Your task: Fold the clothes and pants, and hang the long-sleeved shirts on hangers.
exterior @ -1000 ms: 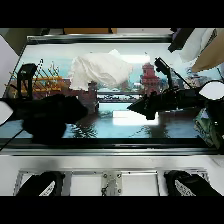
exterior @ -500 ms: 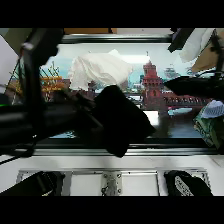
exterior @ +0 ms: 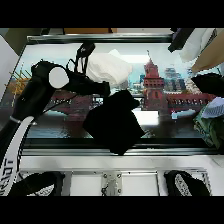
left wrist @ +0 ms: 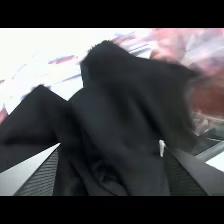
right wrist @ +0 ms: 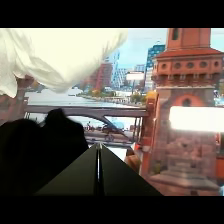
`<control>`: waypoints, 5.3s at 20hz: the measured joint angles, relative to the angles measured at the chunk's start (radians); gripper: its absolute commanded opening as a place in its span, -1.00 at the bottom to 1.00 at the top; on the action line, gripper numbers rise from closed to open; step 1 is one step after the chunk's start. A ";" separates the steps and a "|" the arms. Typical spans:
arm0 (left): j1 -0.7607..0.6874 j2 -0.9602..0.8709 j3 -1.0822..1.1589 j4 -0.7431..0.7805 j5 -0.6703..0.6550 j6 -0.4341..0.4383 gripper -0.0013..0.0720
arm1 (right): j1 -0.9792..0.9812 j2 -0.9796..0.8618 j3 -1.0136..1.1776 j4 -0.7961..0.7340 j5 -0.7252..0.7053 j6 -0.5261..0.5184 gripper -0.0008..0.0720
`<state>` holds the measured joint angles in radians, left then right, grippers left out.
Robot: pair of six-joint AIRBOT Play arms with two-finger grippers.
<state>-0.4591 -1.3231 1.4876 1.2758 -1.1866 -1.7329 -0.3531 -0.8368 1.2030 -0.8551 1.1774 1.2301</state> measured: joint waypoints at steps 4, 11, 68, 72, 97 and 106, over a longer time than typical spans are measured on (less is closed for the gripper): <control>0.123 -0.029 -0.162 -0.186 0.011 0.053 0.92 | 0.068 -0.032 -0.043 -0.068 0.012 0.002 -0.90; 0.008 -0.127 -0.235 -0.266 0.119 0.066 0.92 | 0.251 -0.151 -0.127 -0.195 0.007 0.005 -0.90; 0.009 0.271 0.453 0.286 -0.007 0.016 -0.92 | 0.269 -0.124 0.490 0.010 0.020 -0.064 -0.91; 0.043 0.133 0.456 0.282 -0.076 0.030 -0.92 | 0.270 -0.094 0.357 -0.098 0.027 -0.039 -0.91; 0.089 -0.007 -0.301 0.328 -0.126 0.109 -0.92 | 0.401 -0.912 0.382 -0.046 -0.050 -0.017 0.92; 0.089 -0.007 -0.301 0.325 -0.122 0.111 -0.92 | 0.554 -1.270 0.658 0.007 -0.007 -0.018 0.66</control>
<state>-0.3698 -1.3304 1.1866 1.6005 -1.3083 -1.6218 0.2008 -2.1067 1.8606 -0.8478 1.1706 1.2118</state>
